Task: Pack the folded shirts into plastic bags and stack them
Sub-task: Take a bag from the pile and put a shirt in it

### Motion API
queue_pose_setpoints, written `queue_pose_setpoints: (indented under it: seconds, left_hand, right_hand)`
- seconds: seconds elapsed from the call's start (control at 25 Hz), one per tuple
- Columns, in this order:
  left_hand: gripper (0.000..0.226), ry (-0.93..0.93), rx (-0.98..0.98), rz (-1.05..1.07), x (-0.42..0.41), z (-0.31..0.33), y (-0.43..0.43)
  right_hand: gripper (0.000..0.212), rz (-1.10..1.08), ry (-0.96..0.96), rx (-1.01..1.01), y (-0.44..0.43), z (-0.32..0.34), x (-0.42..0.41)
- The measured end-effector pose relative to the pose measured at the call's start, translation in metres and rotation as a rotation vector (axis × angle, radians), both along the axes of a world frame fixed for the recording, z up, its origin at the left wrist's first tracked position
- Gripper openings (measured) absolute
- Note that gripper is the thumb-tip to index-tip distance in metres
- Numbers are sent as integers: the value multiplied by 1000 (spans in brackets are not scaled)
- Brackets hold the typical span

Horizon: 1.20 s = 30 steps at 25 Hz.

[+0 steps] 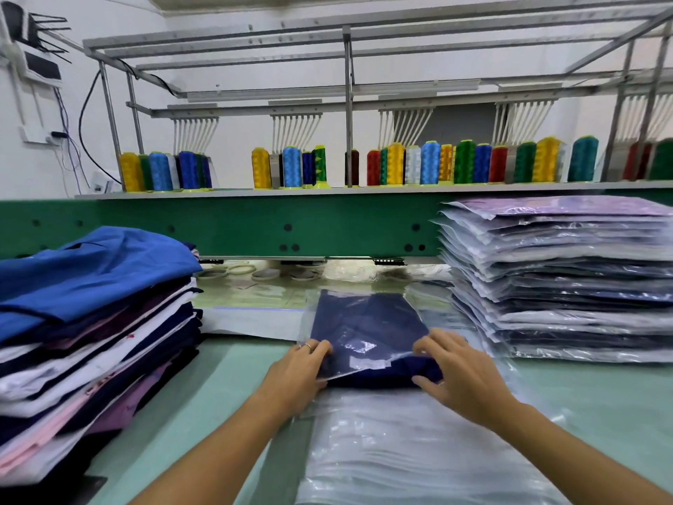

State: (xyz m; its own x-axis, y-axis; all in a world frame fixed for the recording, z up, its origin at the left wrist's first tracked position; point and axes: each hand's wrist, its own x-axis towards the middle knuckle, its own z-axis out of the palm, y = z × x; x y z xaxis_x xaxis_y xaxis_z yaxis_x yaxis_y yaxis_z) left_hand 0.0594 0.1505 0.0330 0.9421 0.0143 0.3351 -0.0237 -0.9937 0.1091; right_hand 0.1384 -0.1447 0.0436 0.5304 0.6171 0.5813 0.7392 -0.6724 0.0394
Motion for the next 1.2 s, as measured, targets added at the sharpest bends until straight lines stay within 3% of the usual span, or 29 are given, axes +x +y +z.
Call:
queue_pose_setpoints:
  seconds: [0.08, 0.2, 0.36, 0.56, 0.84, 1.0, 1.12, 1.2]
  left_hand:
    - [33, -3, -6, 3, 1, -2, 2]
    - [23, -44, -7, 11, 3, -8, 8]
    - [29, -63, -234, 8, 4, -5, 27]
    - [39, -146, -322, -13, -8, 7, 46]
    - [26, 58, -365, -113, -46, -15, 63]
    - [21, 145, -418, -162, -66, -19, 66]
    - [15, 248, -416, -170, -76, -16, 64]
    - [11, 340, -432, -137, -79, -8, 64]
  right_hand:
    - [43, -138, 137, -75, -7, -6, 10]
    - [34, -259, 325, -116, -8, -14, 23]
    - [27, -281, 338, -67, 0, -19, 33]
    - [22, -174, 355, -81, 4, -12, 31]
    - [16, -32, 491, -241, -7, -18, 17]
    - [18, 55, 634, -177, -17, -16, 4]
    - [7, 98, 770, -118, -23, -13, -6]
    - [16, 111, 901, -33, -25, -9, -9]
